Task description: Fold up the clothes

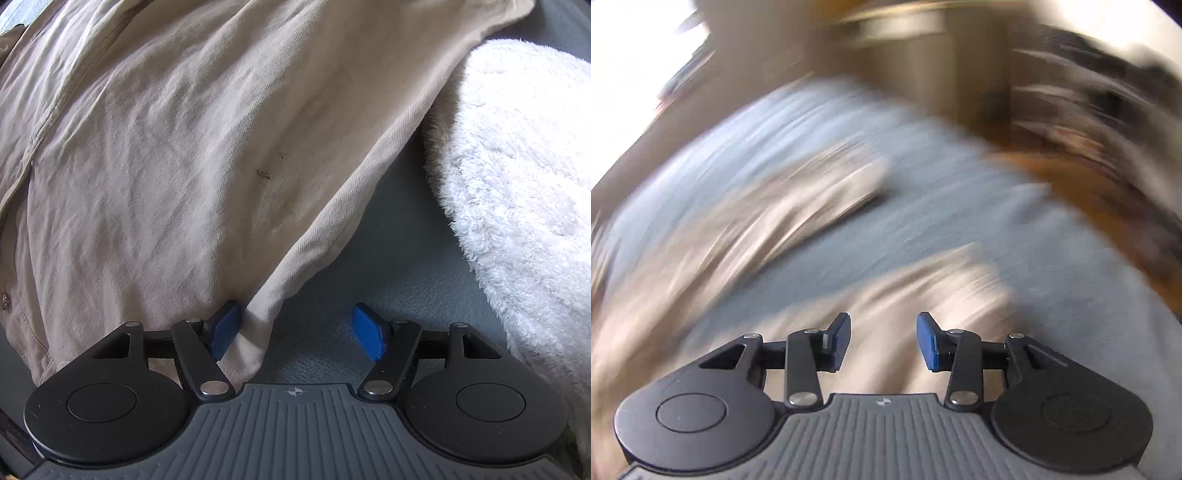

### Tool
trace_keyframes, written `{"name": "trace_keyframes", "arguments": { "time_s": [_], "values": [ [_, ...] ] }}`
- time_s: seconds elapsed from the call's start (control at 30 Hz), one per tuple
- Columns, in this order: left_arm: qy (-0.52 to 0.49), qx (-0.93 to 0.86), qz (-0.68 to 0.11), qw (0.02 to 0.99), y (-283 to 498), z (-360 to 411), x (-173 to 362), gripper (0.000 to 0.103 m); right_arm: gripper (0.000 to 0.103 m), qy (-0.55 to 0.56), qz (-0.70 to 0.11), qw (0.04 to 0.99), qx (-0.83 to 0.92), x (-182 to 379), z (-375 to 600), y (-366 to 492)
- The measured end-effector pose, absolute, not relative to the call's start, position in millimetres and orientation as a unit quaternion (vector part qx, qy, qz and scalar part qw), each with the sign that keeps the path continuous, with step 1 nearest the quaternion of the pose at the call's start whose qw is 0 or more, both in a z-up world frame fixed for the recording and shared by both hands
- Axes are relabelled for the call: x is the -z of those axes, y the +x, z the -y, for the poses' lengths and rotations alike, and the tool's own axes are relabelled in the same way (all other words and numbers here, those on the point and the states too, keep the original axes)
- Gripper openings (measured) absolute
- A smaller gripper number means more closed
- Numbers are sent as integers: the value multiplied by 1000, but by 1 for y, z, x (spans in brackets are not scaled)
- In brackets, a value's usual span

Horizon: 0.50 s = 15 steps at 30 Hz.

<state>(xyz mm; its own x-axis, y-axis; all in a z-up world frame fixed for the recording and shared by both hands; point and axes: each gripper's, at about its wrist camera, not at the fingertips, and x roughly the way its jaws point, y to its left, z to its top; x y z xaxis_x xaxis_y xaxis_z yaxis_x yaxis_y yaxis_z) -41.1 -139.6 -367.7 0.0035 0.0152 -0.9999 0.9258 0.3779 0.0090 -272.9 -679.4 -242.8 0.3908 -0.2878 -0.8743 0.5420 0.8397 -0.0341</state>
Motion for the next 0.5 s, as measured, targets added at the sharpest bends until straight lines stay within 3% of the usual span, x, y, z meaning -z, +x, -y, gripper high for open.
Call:
{"name": "trace_keyframes", "arguments": {
  "time_s": [0.2,0.23,0.27,0.3,0.33,0.47,0.5],
  "values": [
    [393,393,-587,589,-37,136,366,70,35,66,-551,830,64,264,594,-291],
    [389,393,-587,591,-36,134,365,70,20,100,-543,829,88,264,614,-302],
    [387,391,-587,594,-35,131,364,70,16,140,-533,826,119,263,640,-313],
    [385,388,-587,597,-33,129,364,70,16,162,-525,816,180,261,666,-327],
    [383,386,-587,599,-32,127,364,70,23,158,-526,798,250,259,688,-340],
    [379,381,-587,605,-29,122,364,70,25,169,-528,716,423,248,749,-380],
    [378,379,-587,607,-27,122,363,70,25,161,-518,735,408,240,743,-375]
  ]
}}
